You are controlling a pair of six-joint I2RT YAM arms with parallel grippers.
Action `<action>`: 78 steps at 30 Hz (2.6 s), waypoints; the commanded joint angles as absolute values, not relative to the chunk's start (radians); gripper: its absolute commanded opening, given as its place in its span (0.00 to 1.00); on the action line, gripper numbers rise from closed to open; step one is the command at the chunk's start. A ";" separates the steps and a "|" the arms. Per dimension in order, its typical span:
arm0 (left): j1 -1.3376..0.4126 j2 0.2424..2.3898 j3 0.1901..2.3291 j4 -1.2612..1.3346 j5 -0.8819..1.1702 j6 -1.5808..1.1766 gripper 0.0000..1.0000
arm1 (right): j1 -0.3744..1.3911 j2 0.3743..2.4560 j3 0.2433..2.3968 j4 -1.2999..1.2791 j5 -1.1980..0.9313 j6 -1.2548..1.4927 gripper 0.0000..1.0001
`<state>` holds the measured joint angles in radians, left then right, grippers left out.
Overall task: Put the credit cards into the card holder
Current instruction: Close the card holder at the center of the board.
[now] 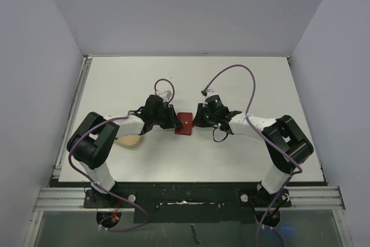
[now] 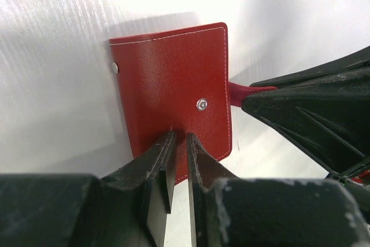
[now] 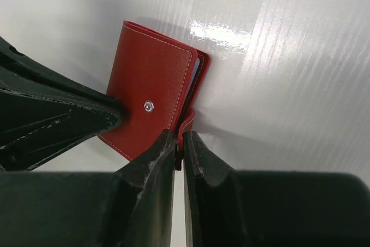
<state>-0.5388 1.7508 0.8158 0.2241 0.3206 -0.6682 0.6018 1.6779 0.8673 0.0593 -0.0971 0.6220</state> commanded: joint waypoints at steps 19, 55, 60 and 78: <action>-0.543 1.768 0.810 0.252 0.264 -0.703 0.15 | 0.555 1.707 0.906 0.204 -0.238 0.694 0.23; -0.549 1.793 0.973 -0.045 0.168 -0.600 0.37 | 0.545 1.666 0.918 0.124 -0.201 0.651 0.10; -0.578 1.769 0.923 -0.011 0.140 -0.688 0.30 | 0.546 1.662 0.923 0.110 -0.202 0.638 0.11; -0.603 1.748 0.884 0.021 0.129 -0.773 0.27 | 0.548 1.733 0.975 0.083 -0.247 0.616 0.18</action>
